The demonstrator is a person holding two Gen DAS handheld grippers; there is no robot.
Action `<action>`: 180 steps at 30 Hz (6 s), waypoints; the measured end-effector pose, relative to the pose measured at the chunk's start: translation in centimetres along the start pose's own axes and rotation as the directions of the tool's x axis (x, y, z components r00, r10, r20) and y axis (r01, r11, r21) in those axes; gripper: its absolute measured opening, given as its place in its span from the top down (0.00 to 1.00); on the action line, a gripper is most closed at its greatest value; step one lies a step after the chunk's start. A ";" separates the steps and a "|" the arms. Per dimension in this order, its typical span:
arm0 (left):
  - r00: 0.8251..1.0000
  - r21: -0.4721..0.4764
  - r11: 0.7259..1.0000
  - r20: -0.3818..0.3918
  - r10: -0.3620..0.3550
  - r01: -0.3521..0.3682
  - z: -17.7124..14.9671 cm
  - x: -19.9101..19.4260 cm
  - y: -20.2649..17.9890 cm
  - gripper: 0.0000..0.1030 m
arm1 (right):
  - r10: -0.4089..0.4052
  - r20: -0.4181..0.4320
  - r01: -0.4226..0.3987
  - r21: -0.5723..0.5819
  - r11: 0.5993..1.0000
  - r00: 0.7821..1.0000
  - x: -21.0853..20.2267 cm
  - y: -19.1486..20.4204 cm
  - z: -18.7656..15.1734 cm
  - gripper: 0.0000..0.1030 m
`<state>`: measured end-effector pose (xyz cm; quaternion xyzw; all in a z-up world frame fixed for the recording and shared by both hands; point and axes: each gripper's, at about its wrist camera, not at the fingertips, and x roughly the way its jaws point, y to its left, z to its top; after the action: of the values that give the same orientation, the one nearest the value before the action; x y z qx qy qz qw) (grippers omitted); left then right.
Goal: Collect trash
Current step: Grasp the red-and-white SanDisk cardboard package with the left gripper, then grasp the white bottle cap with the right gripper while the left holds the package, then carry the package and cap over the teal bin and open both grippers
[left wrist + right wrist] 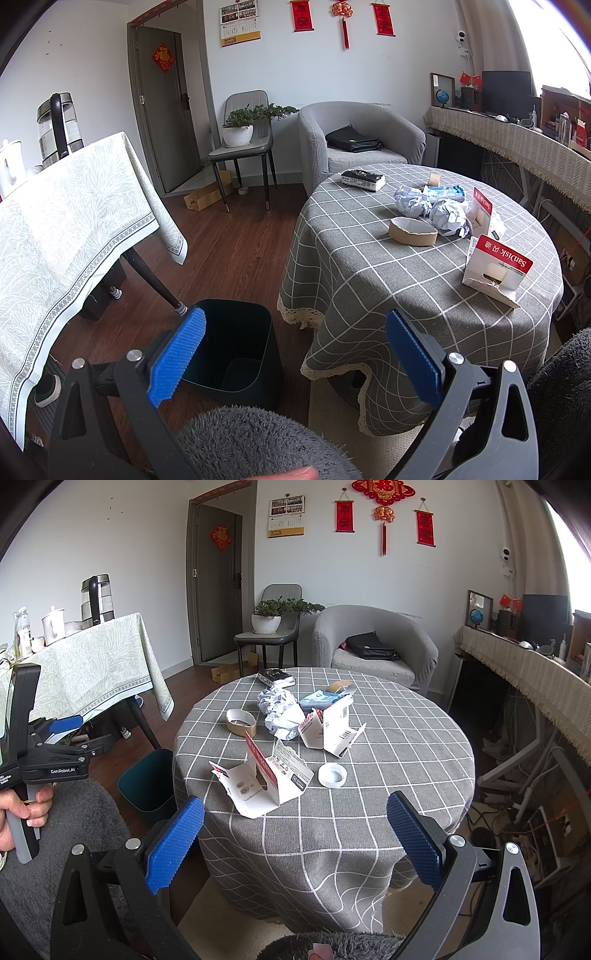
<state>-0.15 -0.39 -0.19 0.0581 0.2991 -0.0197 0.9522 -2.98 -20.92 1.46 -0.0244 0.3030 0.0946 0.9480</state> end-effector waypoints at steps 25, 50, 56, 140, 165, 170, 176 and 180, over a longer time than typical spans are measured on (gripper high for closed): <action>0.944 0.169 0.933 0.030 -0.328 0.318 2.8 -0.8 -5.8 0.04 | 0.008 -0.031 -0.006 0.067 0.998 0.999 0.0 -3.9 1.1 0.03; 0.848 0.341 0.780 -0.123 -0.516 0.524 2.6 6.2 -16.5 0.12 | 0.056 -0.112 -0.041 0.133 0.990 0.992 3.8 -8.6 0.6 0.03; 0.842 0.353 0.769 -0.138 -0.522 0.534 2.3 7.5 -17.5 0.12 | 0.090 -0.121 -0.070 0.157 0.985 0.989 5.0 -8.9 0.5 0.03; 0.953 -0.105 0.994 -0.303 -0.026 -0.006 -1.6 18.0 16.9 0.25 | 0.253 -0.140 -0.267 -0.090 0.960 0.957 20.9 18.9 10.2 0.71; 0.924 -0.176 0.984 -0.382 -0.030 -0.041 -3.9 20.6 22.3 0.19 | 0.362 -0.376 -0.393 -0.006 0.920 0.853 33.4 28.9 7.7 0.71; 0.947 -0.212 0.976 -0.322 -0.016 -0.055 -2.9 18.3 23.5 0.28 | 0.356 -0.409 -0.392 -0.004 0.920 0.840 34.8 29.8 6.7 0.71; 0.958 -0.219 0.974 -0.286 -0.012 -0.053 -1.9 16.6 24.3 0.39 | 0.353 -0.460 -0.406 -0.017 0.914 0.815 36.8 31.7 5.2 0.71; 0.963 -0.231 0.971 -0.270 -0.011 -0.054 -1.5 15.5 24.7 0.46 | 0.342 -0.499 -0.409 -0.028 0.912 0.797 38.1 32.6 3.7 0.71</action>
<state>13.49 24.25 -7.79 -0.0502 0.4253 0.0347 0.9030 23.23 17.75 -17.22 -0.0503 0.5215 0.2918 0.8002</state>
